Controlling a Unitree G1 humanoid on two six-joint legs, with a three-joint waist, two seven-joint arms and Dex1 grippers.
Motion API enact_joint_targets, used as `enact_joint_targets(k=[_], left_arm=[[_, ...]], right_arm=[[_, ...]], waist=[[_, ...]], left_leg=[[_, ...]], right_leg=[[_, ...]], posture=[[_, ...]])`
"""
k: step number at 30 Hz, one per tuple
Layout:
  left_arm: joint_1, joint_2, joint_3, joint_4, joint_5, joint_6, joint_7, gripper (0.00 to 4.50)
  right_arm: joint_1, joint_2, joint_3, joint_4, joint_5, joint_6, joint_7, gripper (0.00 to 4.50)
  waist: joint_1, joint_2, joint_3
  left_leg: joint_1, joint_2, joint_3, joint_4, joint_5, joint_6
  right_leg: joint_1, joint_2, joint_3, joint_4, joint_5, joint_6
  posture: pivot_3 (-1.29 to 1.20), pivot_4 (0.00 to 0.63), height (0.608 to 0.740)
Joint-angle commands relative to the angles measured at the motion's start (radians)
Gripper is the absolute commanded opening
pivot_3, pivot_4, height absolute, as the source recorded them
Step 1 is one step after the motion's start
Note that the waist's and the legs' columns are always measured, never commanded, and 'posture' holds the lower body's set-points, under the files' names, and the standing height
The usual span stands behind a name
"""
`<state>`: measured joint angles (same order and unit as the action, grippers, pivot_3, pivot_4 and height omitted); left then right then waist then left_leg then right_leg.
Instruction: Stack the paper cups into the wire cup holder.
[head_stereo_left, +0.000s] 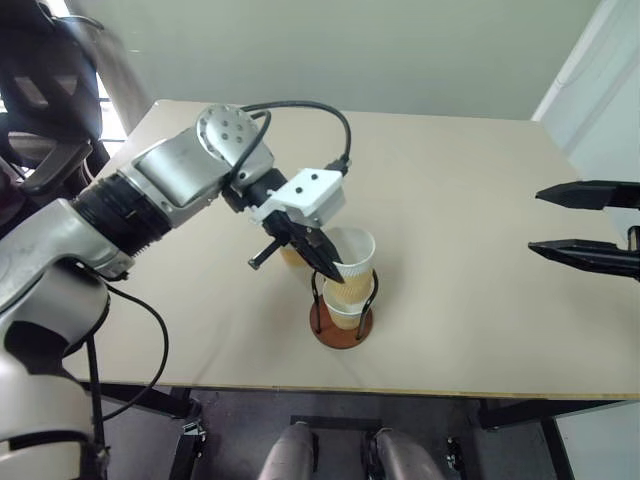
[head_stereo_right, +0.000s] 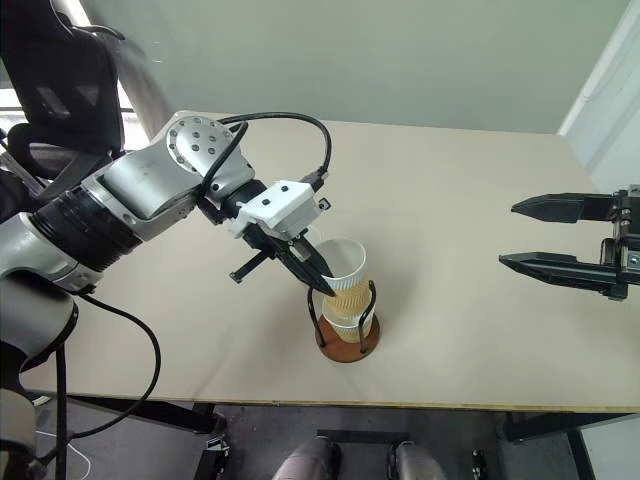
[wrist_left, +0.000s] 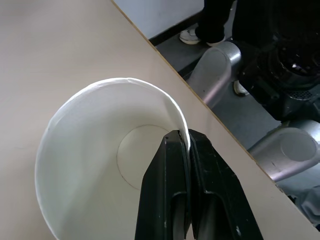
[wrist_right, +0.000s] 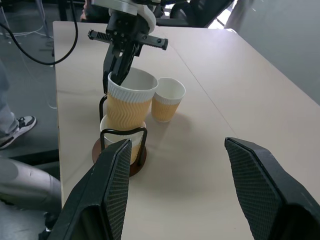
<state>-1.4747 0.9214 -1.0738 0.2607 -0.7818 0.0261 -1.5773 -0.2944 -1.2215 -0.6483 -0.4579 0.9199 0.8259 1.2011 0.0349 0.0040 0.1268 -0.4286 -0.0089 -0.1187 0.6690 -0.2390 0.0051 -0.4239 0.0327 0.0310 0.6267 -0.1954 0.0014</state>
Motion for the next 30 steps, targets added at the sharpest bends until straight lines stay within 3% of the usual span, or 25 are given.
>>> enact_joint_targets(k=[1,7,9,15,21,25,30], left_arm=[[-0.016,0.009,0.006,-0.011,-0.014,-0.008,-0.037,0.07],[-0.005,-0.001,0.006,-0.007,-0.003,-0.01,-0.037,0.07],[-0.002,-0.007,0.009,-0.001,0.0,-0.008,-0.037,0.46],[0.003,-0.027,0.032,0.023,0.022,-0.01,-0.037,2.43],[0.017,-0.093,0.146,0.102,0.059,-0.006,-0.037,4.41],[0.012,-0.137,0.292,0.244,0.133,0.026,-0.037,4.46],[0.055,0.013,0.259,0.353,0.288,-0.02,-0.037,4.46]], right_arm=[[-0.001,-0.019,-0.041,-0.014,0.012,-0.004,-0.007,3.02],[-0.002,-0.018,-0.035,-0.017,0.014,-0.008,-0.015,3.02],[-0.001,-0.019,-0.035,-0.017,0.014,-0.008,-0.016,3.02],[-0.006,-0.019,-0.024,-0.016,0.01,-0.014,-0.022,3.02],[-0.016,-0.02,-0.001,-0.003,0.001,-0.031,-0.022,3.02],[-0.034,-0.024,0.029,0.021,-0.012,-0.058,-0.013,3.02],[-0.059,-0.021,0.075,0.052,-0.032,-0.097,0.001,3.02]], waist=[[0.0,0.0,0.0],[0.0,0.0,0.0],[0.0,0.0,0.0],[0.0,0.0,0.0],[0.002,0.0,0.0],[0.002,0.0,0.0],[-0.014,0.003,-0.001]], left_leg=[[0.0,0.0,0.0,0.0,0.0,0.0],[0.0,0.0,0.0,0.0,0.0,0.0],[0.0,0.0,0.0,0.001,0.0,0.0],[0.0,0.0,0.0,0.001,0.0,0.0],[0.0,0.0,0.0,0.002,0.0,0.0],[-0.001,0.0,0.0,0.005,-0.002,0.003],[0.001,0.001,0.003,0.004,-0.003,0.003]], right_leg=[[0.0,0.0,0.0,0.0,0.0,0.0],[0.0,0.0,0.0,0.0,0.0,0.0],[0.0,0.0,0.0,0.0,0.0,0.0],[0.0,0.0,0.0,0.0,0.0,0.0],[0.0,0.0,0.0,0.0,0.0,0.001],[0.001,0.0,0.0,0.0,0.0,0.002],[0.001,0.0,0.001,0.0,0.0,0.002]], posture=[[0.0,0.15,0.74],[0.0,0.15,0.74],[0.0,0.15,0.74],[0.0,0.15,0.74],[0.0,0.15,0.74],[0.0,0.15,0.74],[0.0,0.15,0.74]])
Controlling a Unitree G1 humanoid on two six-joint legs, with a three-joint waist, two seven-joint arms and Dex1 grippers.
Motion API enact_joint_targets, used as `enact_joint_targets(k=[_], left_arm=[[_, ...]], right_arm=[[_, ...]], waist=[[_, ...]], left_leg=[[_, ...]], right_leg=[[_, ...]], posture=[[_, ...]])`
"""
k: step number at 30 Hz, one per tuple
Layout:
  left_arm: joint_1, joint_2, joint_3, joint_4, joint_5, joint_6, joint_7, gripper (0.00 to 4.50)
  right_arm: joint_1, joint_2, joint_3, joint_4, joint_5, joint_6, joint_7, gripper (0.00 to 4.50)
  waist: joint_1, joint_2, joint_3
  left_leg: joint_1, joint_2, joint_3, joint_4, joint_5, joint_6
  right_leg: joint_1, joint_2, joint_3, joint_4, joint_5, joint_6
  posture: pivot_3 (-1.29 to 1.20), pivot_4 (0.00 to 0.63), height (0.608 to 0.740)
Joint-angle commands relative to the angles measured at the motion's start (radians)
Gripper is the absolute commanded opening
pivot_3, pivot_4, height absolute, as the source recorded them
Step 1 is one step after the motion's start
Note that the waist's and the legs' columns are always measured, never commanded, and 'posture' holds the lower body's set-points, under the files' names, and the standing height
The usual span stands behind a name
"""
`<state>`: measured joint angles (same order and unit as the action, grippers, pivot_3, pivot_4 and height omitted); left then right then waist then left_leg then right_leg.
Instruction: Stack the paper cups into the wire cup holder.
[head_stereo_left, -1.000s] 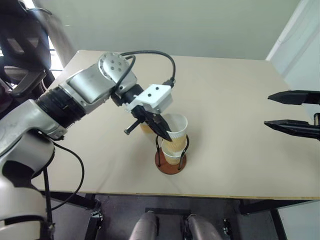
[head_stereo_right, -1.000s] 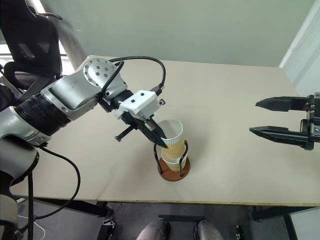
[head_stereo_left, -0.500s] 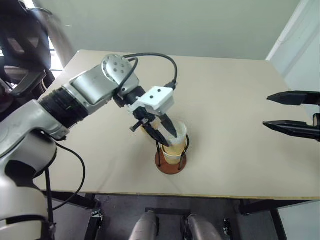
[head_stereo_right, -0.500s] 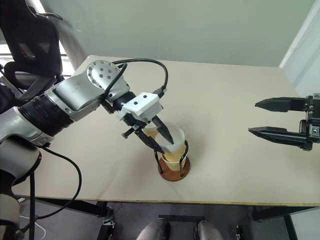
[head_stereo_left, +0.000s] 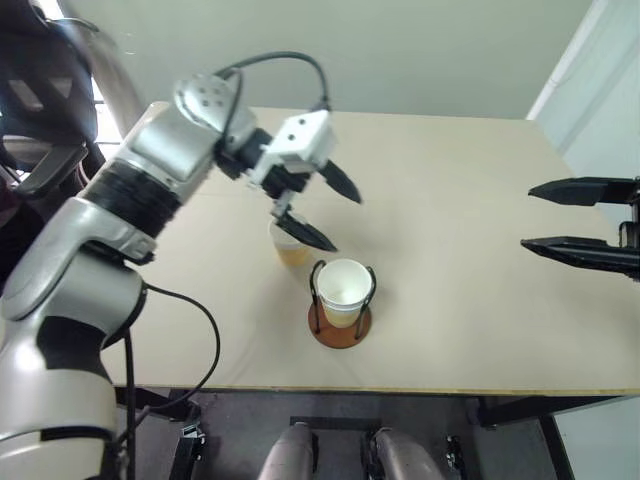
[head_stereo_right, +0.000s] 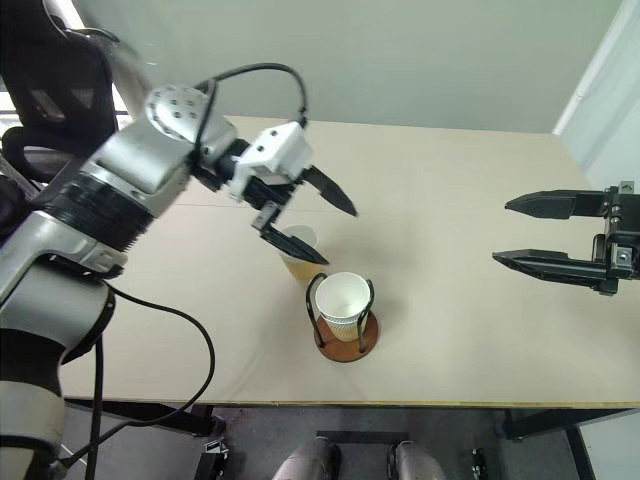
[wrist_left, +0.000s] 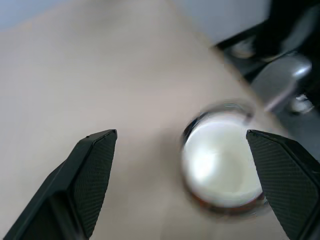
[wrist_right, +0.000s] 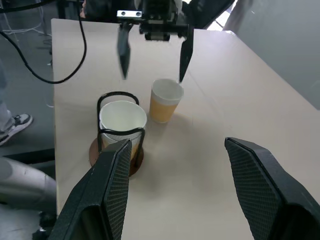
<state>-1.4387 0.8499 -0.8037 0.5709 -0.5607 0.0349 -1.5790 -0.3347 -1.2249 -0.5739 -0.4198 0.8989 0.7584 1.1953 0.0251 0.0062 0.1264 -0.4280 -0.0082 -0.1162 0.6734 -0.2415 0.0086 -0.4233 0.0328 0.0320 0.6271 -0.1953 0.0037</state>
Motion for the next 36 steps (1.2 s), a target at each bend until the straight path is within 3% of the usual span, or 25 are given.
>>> enact_joint_targets(k=[1,5,9,23,26,28,36], left_arm=[[0.032,0.116,-0.022,0.036,0.066,-0.016,-0.035,4.46],[0.091,0.189,-0.039,-0.007,0.059,-0.001,-0.035,4.46],[0.142,0.17,-0.014,0.013,0.104,-0.024,-0.035,4.46],[0.175,-0.101,0.133,0.369,0.419,-0.278,-0.035,4.46],[0.169,-0.134,0.171,0.416,0.451,-0.306,-0.035,3.86],[0.161,-0.149,0.197,0.438,0.472,-0.317,-0.035,3.21],[0.166,-0.161,0.23,0.444,0.504,-0.321,-0.035,0.18]], right_arm=[[-0.022,-0.016,0.005,0.016,-0.011,-0.034,0.009,3.02],[-0.03,-0.015,0.019,0.027,-0.014,-0.045,0.012,3.02],[-0.053,-0.013,0.051,0.046,-0.025,-0.064,0.018,3.02],[-0.059,-0.027,0.04,0.031,-0.014,-0.045,0.006,3.02],[-0.045,-0.026,0.023,0.023,-0.014,-0.035,0.003,3.02],[-0.038,-0.025,0.016,0.018,-0.013,-0.031,0.002,3.02],[-0.037,-0.02,0.018,0.016,-0.013,-0.034,-0.001,3.02]], waist=[[-0.007,0.001,0.0],[0.007,0.002,-0.001],[0.025,0.002,-0.001],[0.023,0.002,-0.001],[0.024,0.002,-0.001],[0.025,0.002,-0.001],[0.025,0.002,-0.001]], left_leg=[[0.001,0.001,0.001,0.0,0.0,0.0],[0.0,0.0,0.0,-0.001,0.0,0.0],[-0.002,-0.002,-0.003,0.002,-0.001,0.002],[-0.002,-0.003,-0.003,0.007,-0.002,0.004],[-0.003,-0.003,-0.003,0.007,-0.002,0.004],[-0.004,-0.003,-0.003,0.007,-0.003,0.005],[-0.004,-0.003,-0.002,0.008,-0.003,0.006]], right_leg=[[0.0,0.0,0.0,0.0,0.0,0.0],[0.0,0.0,0.0,0.0,0.0,0.0],[0.0,-0.001,0.0,0.0,0.0,0.0],[0.0,-0.002,0.0,0.001,0.002,0.0],[0.0,-0.002,0.0,0.001,0.003,0.001],[0.0,-0.002,0.0,0.0,0.003,0.002],[0.0,-0.002,0.0,0.0,0.003,0.002]], posture=[[0.0,0.15,0.74],[0.0,0.15,0.74],[0.0,0.15,0.74],[0.0,0.15,0.74],[0.0,0.15,0.74],[0.0,0.15,0.74],[0.0,0.15,0.74]])
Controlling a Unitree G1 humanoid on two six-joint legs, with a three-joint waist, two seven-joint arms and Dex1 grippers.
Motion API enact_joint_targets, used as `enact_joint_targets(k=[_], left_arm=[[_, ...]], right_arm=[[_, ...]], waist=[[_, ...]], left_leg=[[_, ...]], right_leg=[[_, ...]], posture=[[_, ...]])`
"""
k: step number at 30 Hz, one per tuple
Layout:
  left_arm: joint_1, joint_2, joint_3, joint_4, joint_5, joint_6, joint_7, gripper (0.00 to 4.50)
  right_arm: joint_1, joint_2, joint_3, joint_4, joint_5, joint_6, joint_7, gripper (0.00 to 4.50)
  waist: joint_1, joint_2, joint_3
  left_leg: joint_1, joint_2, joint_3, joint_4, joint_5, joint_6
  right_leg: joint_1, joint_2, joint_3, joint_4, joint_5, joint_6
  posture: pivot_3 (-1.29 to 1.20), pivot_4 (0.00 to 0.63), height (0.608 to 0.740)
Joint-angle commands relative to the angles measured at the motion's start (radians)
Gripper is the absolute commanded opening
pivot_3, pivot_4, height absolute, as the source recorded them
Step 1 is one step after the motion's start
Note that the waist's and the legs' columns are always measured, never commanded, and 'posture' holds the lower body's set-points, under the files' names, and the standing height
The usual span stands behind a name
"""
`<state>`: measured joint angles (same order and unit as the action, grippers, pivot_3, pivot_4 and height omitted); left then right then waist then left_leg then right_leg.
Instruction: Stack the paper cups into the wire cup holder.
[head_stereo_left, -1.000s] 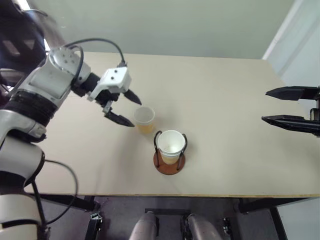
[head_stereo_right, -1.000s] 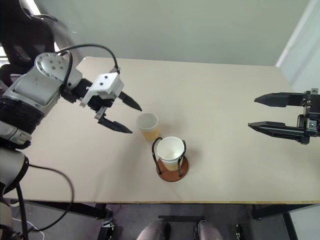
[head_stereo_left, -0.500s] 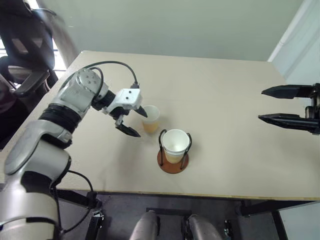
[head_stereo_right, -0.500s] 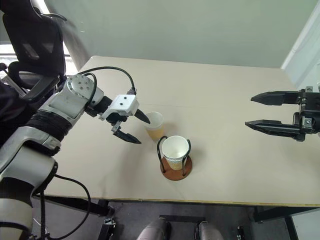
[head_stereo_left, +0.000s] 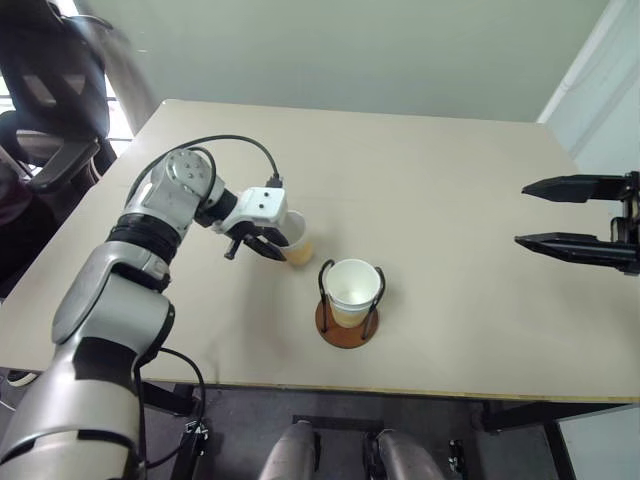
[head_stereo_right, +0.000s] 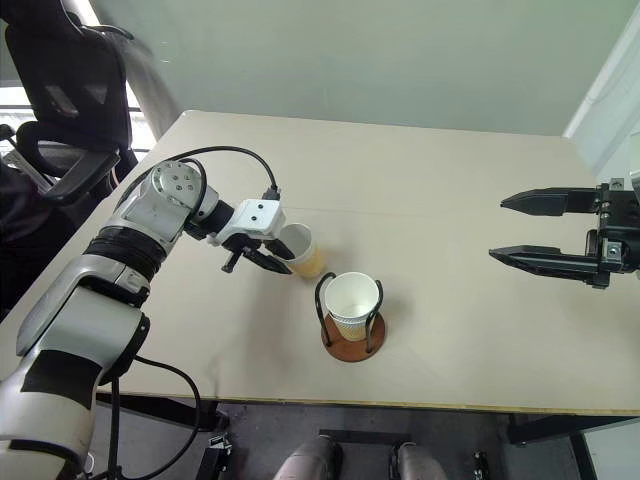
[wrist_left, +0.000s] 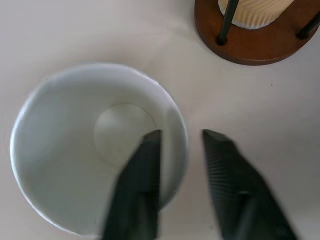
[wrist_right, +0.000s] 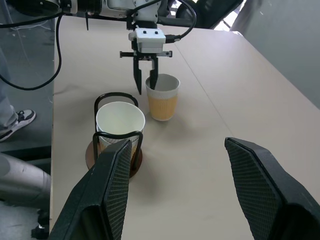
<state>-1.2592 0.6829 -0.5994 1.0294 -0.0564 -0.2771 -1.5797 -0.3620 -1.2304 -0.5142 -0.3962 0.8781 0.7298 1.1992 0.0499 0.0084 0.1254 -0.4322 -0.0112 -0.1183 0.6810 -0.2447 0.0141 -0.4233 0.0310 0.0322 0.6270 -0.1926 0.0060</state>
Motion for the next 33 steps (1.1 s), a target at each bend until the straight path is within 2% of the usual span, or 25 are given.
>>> enact_joint_targets(k=[1,8,15,20,21,23,26,30,33], left_arm=[[-0.009,0.01,0.023,-0.014,0.008,-0.015,-0.035,0.06],[-0.013,0.042,0.008,-0.048,-0.02,0.0,-0.035,0.06],[-0.1,0.144,-0.087,-0.239,-0.245,0.146,-0.035,0.06],[-0.116,0.178,-0.138,-0.284,-0.311,0.179,-0.035,0.06],[-0.137,0.194,-0.148,-0.321,-0.355,0.205,-0.035,0.06],[-0.234,0.217,-0.141,-0.458,-0.534,0.292,-0.035,0.06],[-0.286,0.244,-0.17,-0.598,-0.702,0.34,-0.035,0.06],[-0.334,0.224,-0.202,-0.608,-0.768,0.315,-0.035,0.06],[-0.371,0.202,-0.208,-0.584,-0.797,0.291,-0.035,0.06]], right_arm=[[-0.01,-0.015,-0.041,-0.008,0.008,-0.006,-0.005,3.02],[-0.015,-0.015,-0.032,-0.001,0.005,-0.014,0.003,3.02],[0.016,-0.024,-0.09,0.004,0.017,-0.005,0.064,3.02],[0.024,-0.023,-0.101,0.003,0.014,-0.005,0.073,3.02],[0.025,-0.025,-0.111,0.004,0.017,0.0,0.074,3.02],[0.001,-0.027,-0.178,0.013,0.072,0.045,0.05,3.02],[0.014,-0.023,-0.258,-0.008,0.115,0.101,0.033,3.02],[-0.003,-0.024,-0.324,-0.034,0.195,0.161,-0.03,3.02],[0.026,-0.023,-0.354,-0.06,0.2,0.185,-0.047,3.02]], waist=[[0.0,0.0,0.0],[0.0,0.0,0.0],[0.003,0.0,0.0],[0.002,0.003,-0.002],[0.002,0.003,-0.001],[0.002,0.001,0.001],[0.006,-0.001,0.001],[0.004,0.01,-0.003],[0.002,0.009,-0.001]], left_leg=[[0.0,0.0,0.0,0.0,0.0,0.0],[0.0,0.0,0.0,0.0,0.0,0.0],[-0.003,0.0,0.0,0.001,0.0,0.0],[-0.002,-0.001,0.001,0.001,-0.001,0.002],[-0.002,-0.001,0.001,0.001,-0.001,0.002],[-0.003,-0.001,0.001,0.001,-0.001,0.001],[-0.008,-0.001,0.0,0.001,0.001,0.0],[-0.001,-0.004,0.003,0.001,-0.005,0.005],[0.003,-0.004,0.007,0.0,-0.005,0.005]], right_leg=[[0.0,0.0,0.0,0.0,0.0,0.0],[0.0,0.0,0.0,0.0,0.0,0.0],[-0.002,0.0,0.0,0.0,0.0,0.001],[-0.002,-0.001,0.001,-0.001,0.0,0.001],[-0.002,-0.001,0.001,0.0,0.0,0.001],[-0.003,-0.001,0.0,0.0,0.001,0.001],[-0.006,-0.001,0.0,-0.001,0.001,0.001],[0.001,-0.004,0.002,-0.002,-0.003,0.004],[0.002,-0.005,0.004,0.002,-0.008,0.004]], posture=[[0.0,0.15,0.74],[0.0,0.15,0.74],[0.0,0.15,0.74],[0.0,0.15,0.74],[0.0,0.15,0.74],[0.0,0.15,0.74],[0.0,0.15,0.74],[0.0,0.15,0.74],[0.0,0.15,0.74]])
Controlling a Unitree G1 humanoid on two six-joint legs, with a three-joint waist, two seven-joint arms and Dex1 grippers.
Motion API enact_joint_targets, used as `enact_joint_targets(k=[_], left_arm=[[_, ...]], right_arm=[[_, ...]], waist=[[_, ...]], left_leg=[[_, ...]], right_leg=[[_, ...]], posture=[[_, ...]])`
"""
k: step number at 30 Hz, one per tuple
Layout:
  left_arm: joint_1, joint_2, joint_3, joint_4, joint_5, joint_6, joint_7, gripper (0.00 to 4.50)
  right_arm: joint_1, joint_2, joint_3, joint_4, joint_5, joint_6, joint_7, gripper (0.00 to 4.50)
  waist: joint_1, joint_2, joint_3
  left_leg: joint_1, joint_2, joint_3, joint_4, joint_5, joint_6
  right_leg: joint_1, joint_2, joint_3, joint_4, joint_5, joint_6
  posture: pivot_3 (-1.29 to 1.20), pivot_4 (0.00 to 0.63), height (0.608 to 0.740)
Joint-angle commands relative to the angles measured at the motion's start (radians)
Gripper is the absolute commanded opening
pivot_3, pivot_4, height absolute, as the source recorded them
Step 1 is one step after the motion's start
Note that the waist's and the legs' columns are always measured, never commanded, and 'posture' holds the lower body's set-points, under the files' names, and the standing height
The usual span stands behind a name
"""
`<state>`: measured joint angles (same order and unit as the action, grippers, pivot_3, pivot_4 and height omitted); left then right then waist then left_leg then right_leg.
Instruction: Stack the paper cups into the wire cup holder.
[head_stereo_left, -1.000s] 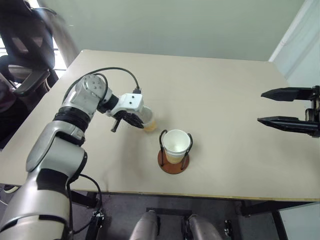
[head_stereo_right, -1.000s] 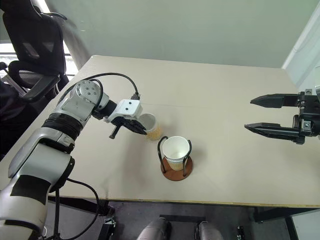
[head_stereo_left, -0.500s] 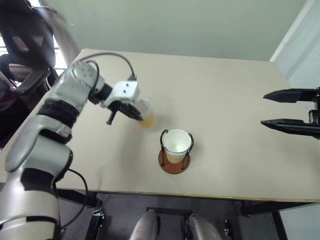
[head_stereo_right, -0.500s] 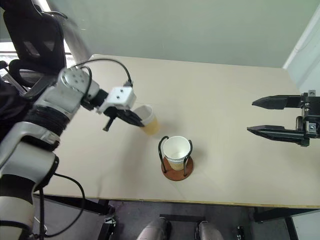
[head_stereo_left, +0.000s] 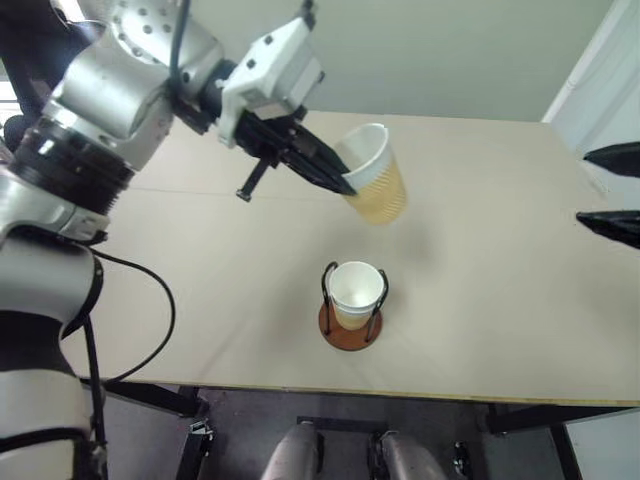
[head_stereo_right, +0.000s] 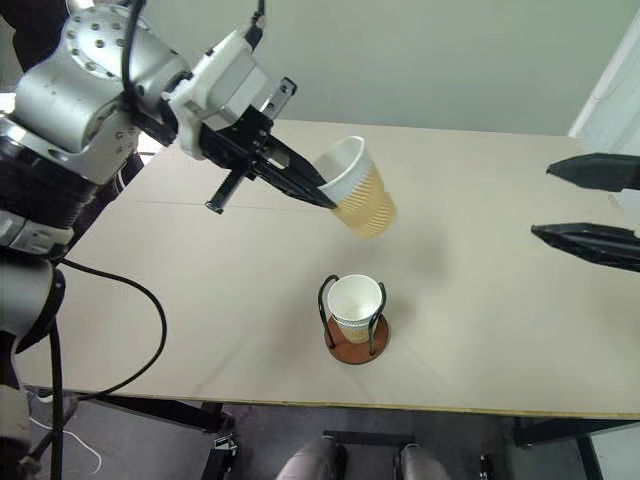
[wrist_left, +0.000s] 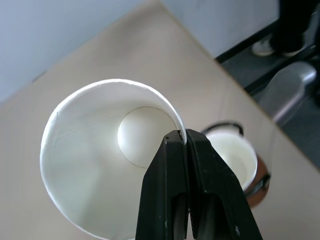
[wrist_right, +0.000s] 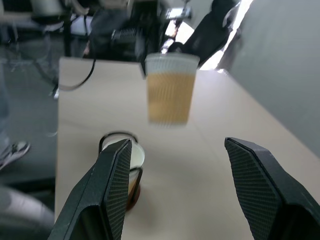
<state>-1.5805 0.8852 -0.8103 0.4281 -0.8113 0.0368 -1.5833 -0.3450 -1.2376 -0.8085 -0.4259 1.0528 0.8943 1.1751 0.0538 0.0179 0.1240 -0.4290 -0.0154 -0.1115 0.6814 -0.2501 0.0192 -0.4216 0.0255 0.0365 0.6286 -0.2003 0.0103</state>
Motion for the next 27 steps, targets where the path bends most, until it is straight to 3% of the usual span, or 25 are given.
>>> enact_joint_targets(k=[1,10,16,27], left_arm=[[-0.06,-0.003,-0.002,0.007,-0.066,-0.023,-0.031,0.06],[-0.099,0.097,-0.232,-0.147,-0.152,-0.096,-0.031,0.06],[-0.128,0.102,-0.367,-0.149,-0.142,-0.161,-0.031,0.06],[-0.155,0.114,-0.491,-0.157,-0.168,-0.204,-0.031,0.06]], right_arm=[[0.021,-0.015,-0.065,-0.038,0.016,0.023,-0.026,3.02],[0.067,-0.008,-0.097,-0.092,0.031,0.037,-0.087,3.02],[0.04,-0.04,-0.102,-0.099,0.093,0.062,-0.134,3.02],[0.05,-0.04,-0.104,-0.125,0.115,0.08,-0.185,3.02]], waist=[[-0.005,0.0,0.001],[-0.022,0.002,0.001],[-0.023,0.003,0.001],[-0.025,0.003,0.002]], left_leg=[[0.0,0.001,0.001,0.0,0.0,0.0],[0.003,-0.001,0.012,-0.001,-0.002,0.004],[0.002,-0.003,0.016,0.001,-0.008,0.012],[0.003,-0.007,0.02,0.0,-0.011,0.017]], right_leg=[[0.0,0.0,0.0,0.0,0.0,0.0],[0.0,0.001,0.017,0.0,-0.004,0.008],[-0.001,-0.001,0.022,-0.002,-0.003,0.012],[-0.002,-0.007,0.022,-0.001,-0.004,0.015]], posture=[[0.0,0.15,0.74],[0.0,0.15,0.74],[0.0,0.15,0.74],[0.0,0.15,0.74]])
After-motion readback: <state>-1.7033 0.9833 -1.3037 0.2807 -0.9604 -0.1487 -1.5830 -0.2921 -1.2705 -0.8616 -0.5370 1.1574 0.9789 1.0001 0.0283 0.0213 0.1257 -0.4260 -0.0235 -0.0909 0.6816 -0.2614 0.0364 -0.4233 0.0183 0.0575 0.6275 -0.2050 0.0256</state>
